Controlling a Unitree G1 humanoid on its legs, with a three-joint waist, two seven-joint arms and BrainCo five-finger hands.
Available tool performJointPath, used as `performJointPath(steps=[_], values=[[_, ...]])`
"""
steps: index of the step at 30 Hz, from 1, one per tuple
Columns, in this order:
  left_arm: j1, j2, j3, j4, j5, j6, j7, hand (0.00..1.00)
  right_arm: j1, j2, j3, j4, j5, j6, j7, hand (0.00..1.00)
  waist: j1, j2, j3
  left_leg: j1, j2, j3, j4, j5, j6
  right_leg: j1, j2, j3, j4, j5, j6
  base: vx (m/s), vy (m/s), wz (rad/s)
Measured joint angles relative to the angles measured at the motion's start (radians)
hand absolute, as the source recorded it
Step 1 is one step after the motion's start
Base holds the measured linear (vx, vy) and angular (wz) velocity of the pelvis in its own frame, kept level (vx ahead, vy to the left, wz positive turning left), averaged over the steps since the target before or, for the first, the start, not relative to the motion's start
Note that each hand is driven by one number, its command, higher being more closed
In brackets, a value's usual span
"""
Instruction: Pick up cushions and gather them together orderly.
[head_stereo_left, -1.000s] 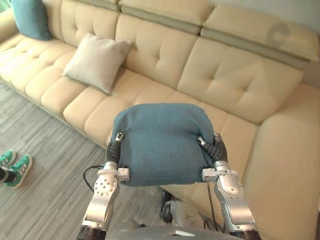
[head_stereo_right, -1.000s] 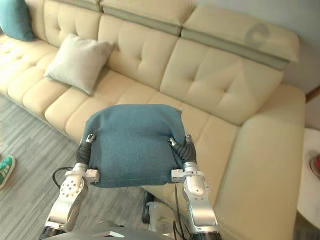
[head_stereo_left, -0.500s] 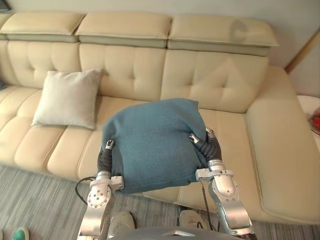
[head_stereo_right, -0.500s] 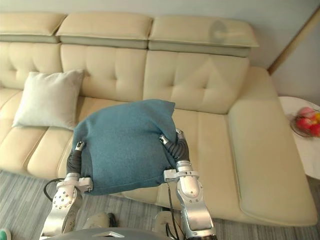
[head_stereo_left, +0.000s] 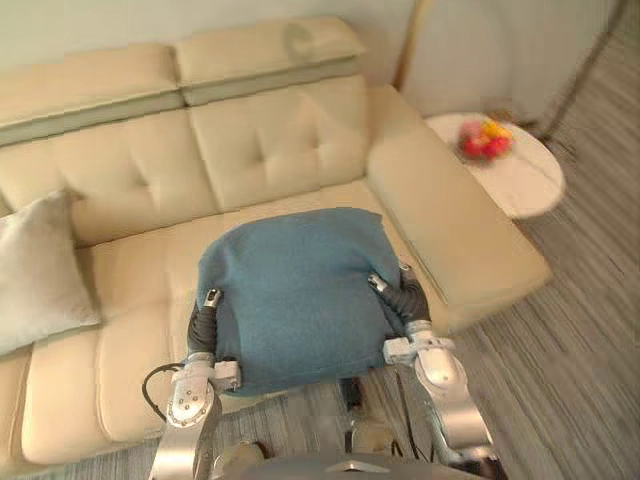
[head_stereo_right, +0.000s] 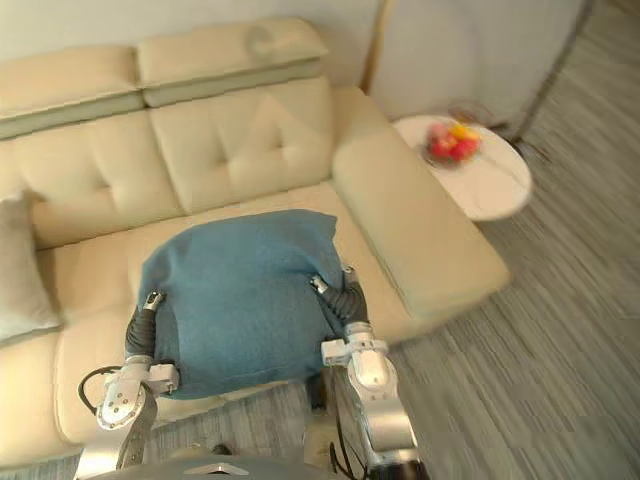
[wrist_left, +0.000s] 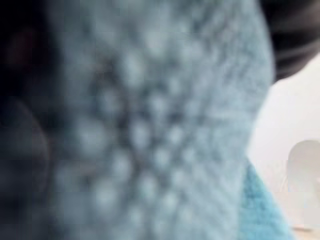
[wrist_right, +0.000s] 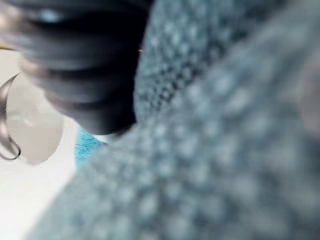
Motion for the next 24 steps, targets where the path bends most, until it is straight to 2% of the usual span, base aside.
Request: performJointPath(steps=[1, 2, 3, 4, 5, 6, 7, 8, 9, 10, 11, 13, 14, 15, 16, 17, 18, 19, 20, 22, 24], values=[[0.0, 0.001, 0.004, 0.002, 0.0, 0.001, 0.0, 1.0, 0.004, 0.0, 0.002, 0.015, 0.001, 0.0, 0.001, 1.0, -0.009, -0.003, 0.0, -0.001, -0.005, 0.004, 0.011, -0.001, -0.001, -0.01, -0.011, -0.017, 0.012, 0.006, 0.009, -0.09, 0.003, -0.32], [0.0, 0.001, 0.001, 0.011, 0.0, 0.001, -0.005, 1.0, 0.019, -0.004, 0.002, 0.018, 0.001, 0.002, 0.001, 1.0, -0.022, -0.005, 0.0, 0.0, -0.012, -0.005, 0.02, -0.004, -0.004, -0.011, -0.014, 0.012, 0.021, 0.035, 0.043, -0.06, -0.013, -0.07], [0.001, -0.003, -0.001, 0.024, 0.0, 0.002, -0.009, 1.0, 0.026, -0.018, 0.005, 0.018, 0.001, 0.002, 0.002, 1.0, -0.026, -0.001, 0.001, 0.004, -0.013, -0.011, 0.025, -0.033, -0.018, -0.012, -0.012, 0.03, 0.027, 0.049, 0.072, -0.06, -0.046, -0.12], [0.004, -0.011, 0.0, 0.029, 0.0, 0.002, -0.01, 1.0, 0.022, -0.035, 0.009, 0.018, 0.001, 0.002, 0.005, 1.0, -0.021, 0.017, 0.001, -0.003, -0.005, -0.032, 0.024, -0.045, -0.012, -0.007, 0.001, 0.019, 0.023, 0.002, 0.111, -0.06, -0.058, -0.29], [0.006, -0.023, 0.003, 0.032, 0.0, 0.002, -0.013, 1.0, 0.017, -0.048, 0.012, 0.019, 0.002, 0.001, 0.006, 1.0, -0.006, 0.052, 0.002, -0.017, 0.034, -0.032, 0.046, -0.056, -0.011, -0.016, 0.018, -0.009, 0.065, -0.017, 0.099, -0.01, -0.077, -0.22], [0.004, -0.038, 0.001, 0.034, 0.0, 0.001, -0.016, 1.0, 0.012, -0.066, 0.012, 0.019, 0.003, 0.0, 0.006, 1.0, -0.013, 0.105, 0.015, -0.032, 0.1, -0.056, 0.106, -0.085, -0.01, -0.053, 0.048, -0.082, 0.312, -0.087, 0.079, 0.12, -0.093, 0.15], [0.01, -0.034, 0.0, 0.033, -0.008, 0.002, -0.019, 1.0, 0.023, -0.064, 0.013, 0.019, 0.003, 0.0, 0.006, 1.0, -0.018, 0.097, 0.026, -0.013, 0.115, -0.077, 0.158, -0.072, -0.008, 0.002, 0.044, -0.133, 0.399, -0.189, 0.101, 0.2, -0.106, 0.29], [0.004, -0.03, 0.0, 0.039, -0.012, 0.001, -0.019, 1.0, 0.022, -0.065, 0.014, 0.018, 0.003, 0.0, 0.006, 1.0, -0.013, 0.085, 0.03, -0.024, 0.117, -0.096, 0.223, -0.07, 0.0, 0.036, 0.04, -0.141, 0.371, -0.233, 0.114, 0.26, -0.176, 0.14], [0.007, -0.034, -0.002, 0.056, -0.028, 0.004, -0.019, 1.0, 0.023, -0.07, 0.013, 0.012, 0.003, 0.008, 0.007, 1.0, 0.004, 0.095, 0.036, -0.104, 0.151, -0.185, 0.402, -0.02, 0.079, 0.083, 0.058, -0.145, 0.341, -0.221, 0.104, 0.19, -0.17, -0.04], [0.007, -0.033, -0.003, 0.056, -0.03, 0.004, -0.019, 1.0, 0.027, -0.069, 0.013, 0.009, 0.004, 0.008, 0.008, 1.0, 0.007, 0.089, 0.038, -0.132, 0.152, -0.206, 0.439, 0.007, 0.086, 0.099, 0.055, -0.145, 0.326, -0.222, 0.101, 0.24, -0.195, -0.08], [0.007, -0.03, -0.01, 0.055, -0.03, 0.004, -0.02, 1.0, 0.03, -0.068, 0.009, 0.004, 0.005, 0.009, 0.007, 1.0, 0.018, 0.076, 0.042, -0.156, 0.133, -0.235, 0.447, -0.019, 0.064, 0.119, 0.046, -0.14, 0.304, -0.233, 0.085, 0.18, -0.094, -0.01], [0.005, -0.031, -0.011, 0.052, -0.03, 0.004, -0.02, 1.0, 0.03, -0.068, 0.006, -0.008, 0.005, 0.01, 0.007, 1.0, 0.019, 0.074, 0.043, -0.184, 0.089, -0.266, 0.388, -0.065, 0.066, 0.141, 0.041, -0.125, 0.285, -0.24, 0.081, 0.17, -0.015, -0.04], [0.006, -0.03, -0.011, 0.051, -0.031, 0.004, -0.02, 1.0, 0.033, -0.068, 0.006, -0.022, 0.005, 0.015, 0.007, 1.0, 0.021, 0.071, 0.045, -0.194, 0.064, -0.279, 0.345, -0.072, 0.062, 0.156, 0.036, -0.122, 0.275, -0.242, 0.083, 0.18, 0.062, -0.09], [0.008, -0.03, -0.012, 0.05, -0.034, 0.004, -0.02, 1.0, 0.039, -0.067, 0.006, -0.034, 0.005, 0.014, 0.006, 1.0, 0.028, 0.065, 0.044, -0.196, 0.015, -0.306, 0.237, -0.063, 0.051, 0.175, 0.022, -0.121, 0.263, -0.244, 0.092, 0.17, 0.101, -0.23], [0.013, -0.03, -0.015, 0.044, -0.034, 0.004, -0.021, 1.0, 0.044, -0.068, 0.005, -0.035, 0.005, 0.014, 0.006, 1.0, 0.037, 0.067, 0.036, -0.174, -0.017, -0.333, 0.091, -0.003, 0.037, 0.182, 0.022, -0.112, 0.266, -0.247, 0.12, 0.15, 0.114, -0.29], [0.017, -0.03, -0.017, 0.04, -0.034, 0.004, -0.021, 1.0, 0.049, -0.068, 0.004, -0.035, 0.004, 0.014, 0.006, 1.0, 0.042, 0.075, 0.028, -0.161, -0.016, -0.339, 0.04, 0.087, 0.038, 0.186, 0.03, -0.106, 0.268, -0.249, 0.132, 0.19, 0.133, -0.34], [0.022, -0.021, -0.018, 0.038, -0.034, 0.004, -0.021, 1.0, 0.06, -0.053, 0.005, -0.034, 0.002, 0.017, 0.007, 1.0, 0.046, 0.065, 0.016, -0.134, -0.032, -0.33, 0.008, 0.144, 0.036, 0.197, 0.022, -0.095, 0.264, -0.248, 0.149, 0.23, 0.122, -0.15], [0.032, -0.008, -0.018, 0.022, -0.034, 0.004, -0.022, 1.0, 0.075, -0.037, 0.007, -0.038, 0.002, 0.016, 0.009, 1.0, 0.042, 0.041, 0.001, -0.129, -0.048, -0.33, -0.021, 0.148, 0.04, 0.201, 0.01, -0.097, 0.244, -0.241, 0.159, 0.26, 0.136, -0.04], [0.032, 0.008, -0.018, 0.021, -0.034, 0.004, -0.022, 1.0, 0.087, -0.019, 0.006, -0.038, 0.001, 0.016, 0.012, 1.0, 0.041, 0.005, -0.012, -0.118, -0.066, -0.327, -0.056, 0.161, 0.047, 0.208, -0.006, -0.097, 0.217, -0.236, 0.167, 0.2, 0.097, 0.1], [0.041, 0.017, -0.019, 0.022, -0.034, 0.005, -0.024, 1.0, 0.098, -0.009, 0.006, -0.037, 0.001, 0.016, 0.016, 1.0, 0.039, -0.023, -0.019, -0.079, -0.091, -0.327, -0.105, 0.172, 0.053, 0.244, -0.02, -0.1, 0.173, -0.228, 0.18, 0.16, 0.099, 0.1], [0.054, 0.019, -0.019, 0.022, -0.034, 0.005, -0.025, 1.0, 0.104, 0.001, 0.006, -0.035, 0.001, 0.016, 0.02, 1.0, 0.04, -0.027, -0.025, -0.045, -0.113, -0.33, -0.138, 0.176, 0.059, 0.282, -0.029, -0.102, 0.136, -0.224, 0.186, 0.12, 0.07, 0.1]])
